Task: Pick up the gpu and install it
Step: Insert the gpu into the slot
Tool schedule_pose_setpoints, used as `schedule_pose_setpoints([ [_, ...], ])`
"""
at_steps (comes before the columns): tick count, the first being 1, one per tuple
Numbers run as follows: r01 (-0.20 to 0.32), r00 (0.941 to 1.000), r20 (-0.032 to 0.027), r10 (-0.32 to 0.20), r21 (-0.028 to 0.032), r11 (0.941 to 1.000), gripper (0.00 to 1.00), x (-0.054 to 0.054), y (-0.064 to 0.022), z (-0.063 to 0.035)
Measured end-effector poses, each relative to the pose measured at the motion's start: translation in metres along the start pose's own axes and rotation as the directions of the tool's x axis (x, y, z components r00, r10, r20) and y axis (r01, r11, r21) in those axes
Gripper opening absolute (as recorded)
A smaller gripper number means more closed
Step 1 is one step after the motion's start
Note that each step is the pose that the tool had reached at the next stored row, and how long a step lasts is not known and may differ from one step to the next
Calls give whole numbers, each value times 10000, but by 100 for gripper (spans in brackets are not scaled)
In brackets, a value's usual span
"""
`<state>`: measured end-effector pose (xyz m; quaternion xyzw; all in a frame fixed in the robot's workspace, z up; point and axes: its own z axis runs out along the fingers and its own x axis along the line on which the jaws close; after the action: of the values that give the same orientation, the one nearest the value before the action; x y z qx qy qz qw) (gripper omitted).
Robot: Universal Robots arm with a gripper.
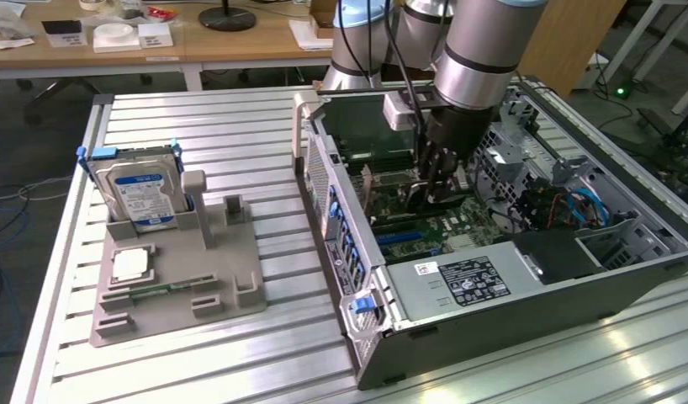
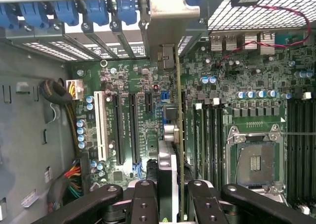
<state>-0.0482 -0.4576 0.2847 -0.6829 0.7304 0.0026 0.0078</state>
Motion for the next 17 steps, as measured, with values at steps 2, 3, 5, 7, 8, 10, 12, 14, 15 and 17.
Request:
schedule_pose_setpoints([
  [2, 2, 10000, -2, -2, -1, 10000, 28, 1, 13, 13],
  [3, 2, 10000, -2, -2, -1, 10000, 28, 2, 15, 22],
  [5, 2, 10000, -2, -2, -3, 10000, 28, 4, 16, 55],
  [7, 0, 10000, -1, 0, -6, 10000, 28, 6, 18, 87],
  [8, 1, 10000, -3, -1, -6, 10000, 28, 6, 26, 98],
  [10, 2, 10000, -2, -2, -7, 10000, 28, 7, 30, 122],
  [12, 3, 10000, -2, -3, -11, 10000, 28, 7, 31, 154],
  [14, 0, 10000, -2, 0, -12, 10000, 28, 9, 47, 181],
  [15, 0, 10000, -3, 0, -12, 10000, 28, 9, 53, 191],
  [17, 2, 10000, -3, -2, -12, 10000, 28, 10, 55, 204],
])
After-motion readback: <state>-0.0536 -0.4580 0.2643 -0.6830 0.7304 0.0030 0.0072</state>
